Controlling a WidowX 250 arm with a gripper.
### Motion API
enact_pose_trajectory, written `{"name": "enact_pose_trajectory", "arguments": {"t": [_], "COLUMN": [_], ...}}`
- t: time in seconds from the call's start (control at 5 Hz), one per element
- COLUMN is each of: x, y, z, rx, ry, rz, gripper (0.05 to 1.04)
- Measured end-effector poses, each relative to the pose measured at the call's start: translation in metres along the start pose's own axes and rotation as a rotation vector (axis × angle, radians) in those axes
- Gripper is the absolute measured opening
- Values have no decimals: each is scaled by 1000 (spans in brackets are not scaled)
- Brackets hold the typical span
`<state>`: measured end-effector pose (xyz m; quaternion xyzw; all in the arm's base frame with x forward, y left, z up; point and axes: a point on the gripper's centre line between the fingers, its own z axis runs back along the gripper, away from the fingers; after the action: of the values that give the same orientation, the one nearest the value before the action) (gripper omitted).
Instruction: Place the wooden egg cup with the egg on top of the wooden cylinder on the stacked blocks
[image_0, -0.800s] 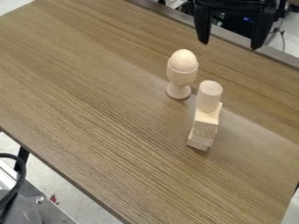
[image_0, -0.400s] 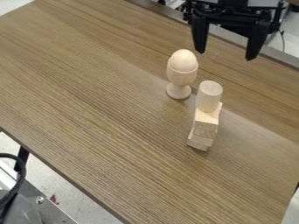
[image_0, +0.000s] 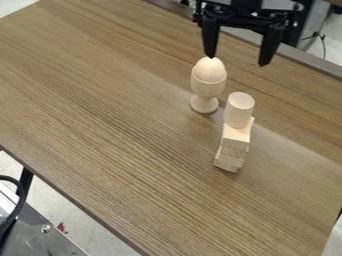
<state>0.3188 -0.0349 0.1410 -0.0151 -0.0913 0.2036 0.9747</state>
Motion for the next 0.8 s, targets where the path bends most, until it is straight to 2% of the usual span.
{"name": "enact_pose_trajectory", "arguments": {"t": [0.2, 0.8], "x": [11, 34], "y": [10, 22], "z": [-10, -51], "rx": [37, 85], "ry": [-5, 25], "rz": [20, 68], "gripper": [1001, 1001]}}
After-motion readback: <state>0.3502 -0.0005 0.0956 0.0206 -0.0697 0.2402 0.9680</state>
